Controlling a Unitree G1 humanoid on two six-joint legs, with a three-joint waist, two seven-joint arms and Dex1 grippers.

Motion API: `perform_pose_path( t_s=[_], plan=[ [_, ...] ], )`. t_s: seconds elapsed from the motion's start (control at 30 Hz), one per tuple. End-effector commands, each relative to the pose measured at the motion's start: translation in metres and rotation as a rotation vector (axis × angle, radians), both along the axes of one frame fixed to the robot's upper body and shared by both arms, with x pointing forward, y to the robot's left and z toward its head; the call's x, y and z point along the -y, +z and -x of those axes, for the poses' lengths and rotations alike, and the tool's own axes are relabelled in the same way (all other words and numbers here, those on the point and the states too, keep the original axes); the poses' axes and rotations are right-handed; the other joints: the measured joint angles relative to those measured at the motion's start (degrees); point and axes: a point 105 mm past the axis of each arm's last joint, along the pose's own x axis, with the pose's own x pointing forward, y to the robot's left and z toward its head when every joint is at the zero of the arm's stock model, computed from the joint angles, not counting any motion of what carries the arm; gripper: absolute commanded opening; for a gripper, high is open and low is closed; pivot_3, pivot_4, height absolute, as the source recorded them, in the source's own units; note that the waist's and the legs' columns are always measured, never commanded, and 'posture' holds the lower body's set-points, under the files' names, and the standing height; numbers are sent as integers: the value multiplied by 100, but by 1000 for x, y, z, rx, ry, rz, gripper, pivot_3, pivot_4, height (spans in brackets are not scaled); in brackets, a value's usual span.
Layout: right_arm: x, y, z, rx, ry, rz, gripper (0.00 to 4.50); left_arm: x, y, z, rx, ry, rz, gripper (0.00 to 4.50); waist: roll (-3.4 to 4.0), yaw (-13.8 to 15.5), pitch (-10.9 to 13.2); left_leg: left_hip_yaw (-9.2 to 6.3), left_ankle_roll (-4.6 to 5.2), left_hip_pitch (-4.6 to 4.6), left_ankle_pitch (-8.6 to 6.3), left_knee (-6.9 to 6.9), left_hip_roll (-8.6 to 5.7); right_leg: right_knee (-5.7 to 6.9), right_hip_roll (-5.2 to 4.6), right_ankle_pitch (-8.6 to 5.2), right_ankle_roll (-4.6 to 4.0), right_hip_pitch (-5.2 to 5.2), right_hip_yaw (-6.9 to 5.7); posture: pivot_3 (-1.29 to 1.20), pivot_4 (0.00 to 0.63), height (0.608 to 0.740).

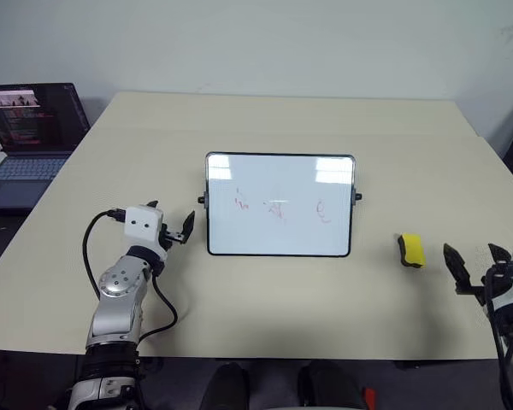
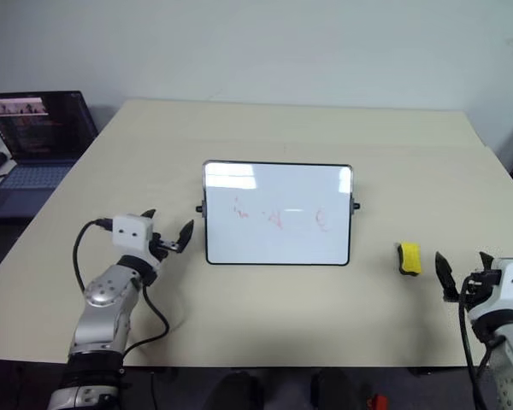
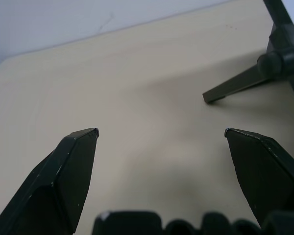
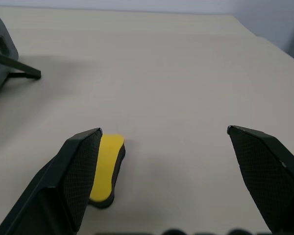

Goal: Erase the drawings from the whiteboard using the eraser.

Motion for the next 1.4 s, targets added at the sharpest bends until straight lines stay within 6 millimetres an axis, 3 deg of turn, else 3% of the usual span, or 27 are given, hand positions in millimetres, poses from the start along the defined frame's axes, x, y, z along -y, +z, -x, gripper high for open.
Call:
perform_pose_path(
  t_s=[0.03, 0.23, 0.53, 0.73, 0.8, 0.97, 1.1, 1.2, 1.4],
  plan=[
    [-2, 7, -3, 21, 7, 9, 4469, 5, 5, -3, 29, -5, -10, 4500, 0, 0, 0, 0, 0, 0, 0, 2, 0, 0, 0, 0, 0, 1, 0, 0, 150, 740],
    [-8, 10, -8, 26, 28, 7, 4469, 7, -1, 5, 14, 3, 7, 4500, 2, 0, -1, -3, 0, 0, 0, -2, 0, 0, 1, 0, 0, 0, -1, 0, 150, 740],
    [-13, 10, -11, 45, 40, -34, 4469, -32, 2, 15, 16, 97, -5, 4500, 3, 2, -1, -6, 0, 0, 0, -3, 1, -1, 2, -1, 0, 0, -4, 0, 150, 740],
    [-10, 9, -12, 66, 25, -23, 4469, -55, 4, 5, -4, 88, 11, 4500, 3, 6, -2, -6, 0, 1, 0, -2, -1, 0, 2, -1, 0, 0, -7, 0, 150, 740],
    [-6, 14, -7, 81, 13, -16, 4469, -52, 2, -4, -60, 35, 136, 4500, 3, 26, -2, -7, 0, -3, 0, -2, -1, -1, 3, -1, -1, 0, -12, 0, 150, 740],
    [-6, 16, 0, 81, 28, -32, 4469, -43, 22, -12, -66, -139, 106, 4500, 1, 12, -1, -7, 0, -10, 0, 0, -7, -4, 3, -1, 0, -1, -16, 0, 150, 740],
    [-7, 13, 3, 41, 71, -32, 4469, -29, 59, -13, -58, -314, 124, 4500, 3, -24, 0, -8, 0, -3, 0, -4, 1, -1, 5, -1, -1, -1, -14, 0, 150, 740],
    [-15, 23, 3, 57, 115, -36, 4469, -22, 86, -13, -38, -404, 171, 4500, 3, -26, 0, -8, 0, -1, 0, -3, 3, 2, 6, -1, -1, -1, -14, 0, 150, 740],
    [-37, 45, 2, 57, 259, 1, 4469, 2, 135, 4, 6, -594, 64, 4500, 4, -35, 1, -7, 0, -4, 0, -4, 1, -3, 6, -2, -1, -2, -9, 0, 150, 740]
  ],
)
